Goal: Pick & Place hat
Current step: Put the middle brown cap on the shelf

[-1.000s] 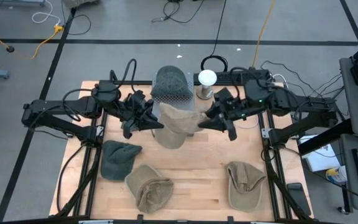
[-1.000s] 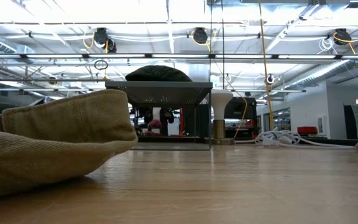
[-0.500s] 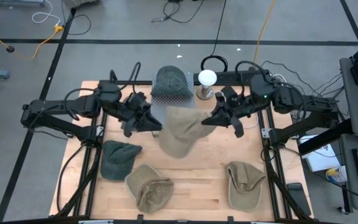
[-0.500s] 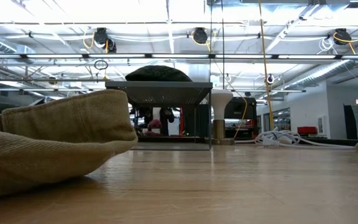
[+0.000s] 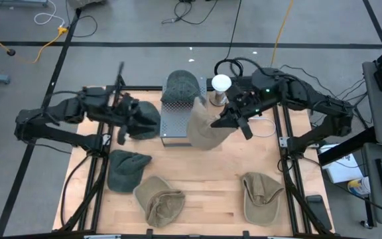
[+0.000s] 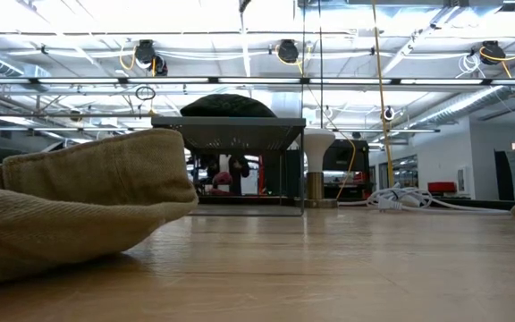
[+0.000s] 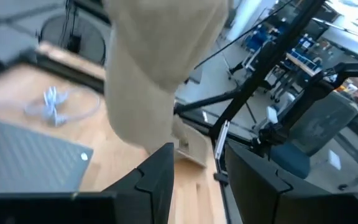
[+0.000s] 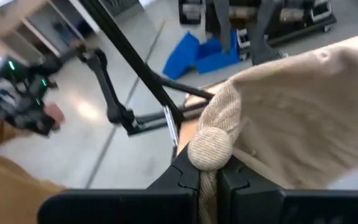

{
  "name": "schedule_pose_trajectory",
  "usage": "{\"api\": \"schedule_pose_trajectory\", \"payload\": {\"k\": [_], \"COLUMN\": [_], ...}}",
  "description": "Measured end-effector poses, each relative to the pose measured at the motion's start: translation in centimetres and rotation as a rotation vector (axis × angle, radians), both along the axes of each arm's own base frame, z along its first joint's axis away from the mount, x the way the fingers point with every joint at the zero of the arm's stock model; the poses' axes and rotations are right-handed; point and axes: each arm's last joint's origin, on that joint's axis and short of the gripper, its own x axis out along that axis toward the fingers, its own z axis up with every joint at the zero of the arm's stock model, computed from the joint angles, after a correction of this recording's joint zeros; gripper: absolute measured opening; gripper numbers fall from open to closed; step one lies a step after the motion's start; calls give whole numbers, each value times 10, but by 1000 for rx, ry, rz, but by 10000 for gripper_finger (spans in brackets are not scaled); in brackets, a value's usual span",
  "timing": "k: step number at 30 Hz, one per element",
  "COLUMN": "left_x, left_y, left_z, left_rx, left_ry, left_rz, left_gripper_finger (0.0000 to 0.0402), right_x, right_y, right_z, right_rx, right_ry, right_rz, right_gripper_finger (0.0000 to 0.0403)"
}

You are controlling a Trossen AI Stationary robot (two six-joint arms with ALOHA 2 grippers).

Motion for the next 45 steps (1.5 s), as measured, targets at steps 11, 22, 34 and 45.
{"api": "schedule_pose_trajectory", "payload": {"k": [11, 22, 34, 45], "left_x": [-25, -25, -25, -25], "left_y": [-2, -2, -2, -2], "left_z": [12, 10, 10, 11], "left_rx": [82, 104, 134, 134], "left_ry": [-95, -78, -85, -96], "left_rz": [-11, -16, -21, -21], "left_gripper_finger": [147, 147, 147, 147], "right_x": [46, 85, 102, 115], "right_y": [-16, -55, -81, -98], "right_z": [-14, -51, -67, -83], "right_rx": [-142, -327, -495, -570], "right_ry": [187, 234, 178, 175], "right_rz": [30, 31, 67, 88], "right_gripper_finger": [1, 0, 0, 1]}}
